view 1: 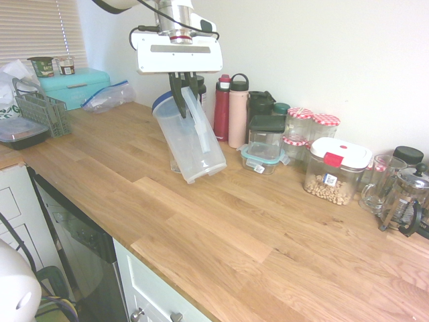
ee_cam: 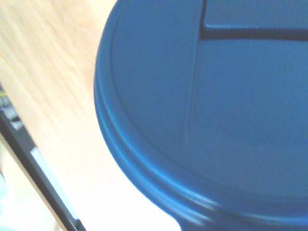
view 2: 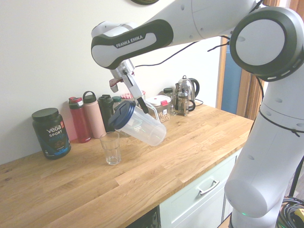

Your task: Pour me some water

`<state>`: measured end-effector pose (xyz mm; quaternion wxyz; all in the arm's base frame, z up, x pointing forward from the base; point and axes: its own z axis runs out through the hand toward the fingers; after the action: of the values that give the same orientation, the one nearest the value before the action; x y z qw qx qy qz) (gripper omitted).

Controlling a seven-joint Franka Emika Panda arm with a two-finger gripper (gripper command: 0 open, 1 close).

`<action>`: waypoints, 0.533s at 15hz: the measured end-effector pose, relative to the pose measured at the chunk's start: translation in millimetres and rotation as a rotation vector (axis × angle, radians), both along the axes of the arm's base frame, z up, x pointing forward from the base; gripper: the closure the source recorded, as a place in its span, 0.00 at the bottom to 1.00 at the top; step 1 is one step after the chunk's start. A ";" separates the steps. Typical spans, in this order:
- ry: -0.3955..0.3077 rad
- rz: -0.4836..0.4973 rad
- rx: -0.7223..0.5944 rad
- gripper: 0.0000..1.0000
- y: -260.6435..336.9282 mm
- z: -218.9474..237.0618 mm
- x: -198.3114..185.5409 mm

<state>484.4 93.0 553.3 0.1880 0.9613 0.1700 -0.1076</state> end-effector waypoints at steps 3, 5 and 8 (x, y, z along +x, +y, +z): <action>0.034 -0.010 -0.049 1.00 -0.9 4.0 13.4; 0.081 -0.015 -0.073 1.00 8.6 3.6 17.2; 0.104 -0.002 -0.122 1.00 31.3 -8.0 23.8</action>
<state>508.2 124.3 545.3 0.2369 0.9414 0.1718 -0.1676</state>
